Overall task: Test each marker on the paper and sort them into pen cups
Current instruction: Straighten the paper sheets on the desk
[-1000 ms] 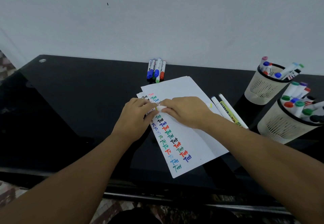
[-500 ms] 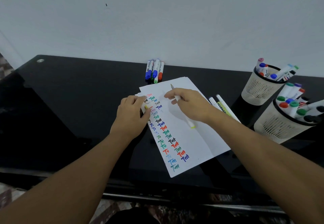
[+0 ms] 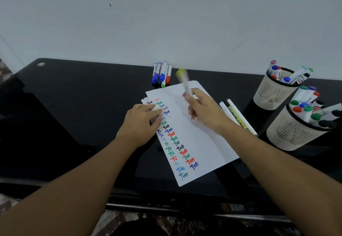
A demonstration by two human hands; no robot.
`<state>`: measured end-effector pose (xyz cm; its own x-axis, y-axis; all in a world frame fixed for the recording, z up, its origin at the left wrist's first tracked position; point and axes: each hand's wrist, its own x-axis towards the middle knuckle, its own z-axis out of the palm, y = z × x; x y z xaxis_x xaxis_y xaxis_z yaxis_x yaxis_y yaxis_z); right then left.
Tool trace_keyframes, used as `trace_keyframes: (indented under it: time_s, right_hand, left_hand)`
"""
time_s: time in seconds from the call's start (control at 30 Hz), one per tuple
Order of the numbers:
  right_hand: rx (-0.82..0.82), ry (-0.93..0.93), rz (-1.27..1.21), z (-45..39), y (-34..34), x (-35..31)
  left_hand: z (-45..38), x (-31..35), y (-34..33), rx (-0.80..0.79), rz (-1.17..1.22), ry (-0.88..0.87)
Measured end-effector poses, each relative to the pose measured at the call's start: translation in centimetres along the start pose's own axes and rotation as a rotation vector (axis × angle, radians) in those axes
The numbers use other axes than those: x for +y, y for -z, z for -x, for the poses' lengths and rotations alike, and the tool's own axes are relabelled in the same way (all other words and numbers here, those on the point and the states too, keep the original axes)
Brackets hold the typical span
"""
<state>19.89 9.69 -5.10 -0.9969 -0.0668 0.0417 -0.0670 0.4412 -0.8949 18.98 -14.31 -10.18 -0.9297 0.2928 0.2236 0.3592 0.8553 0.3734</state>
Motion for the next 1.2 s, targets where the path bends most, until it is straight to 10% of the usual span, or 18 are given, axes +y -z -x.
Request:
trace_keyframes:
  time_s: [0.1,1.2]
  right_hand:
    - [0.149,-0.141,-0.321,0.0,-1.0,-0.3]
    - [0.004,-0.006,0.065,1.6,-4.5,1.2]
  left_hand:
    - [0.2,-0.1,-0.1,0.008,0.017,0.001]
    - [0.2,0.2,0.0,0.020,0.006,0.008]
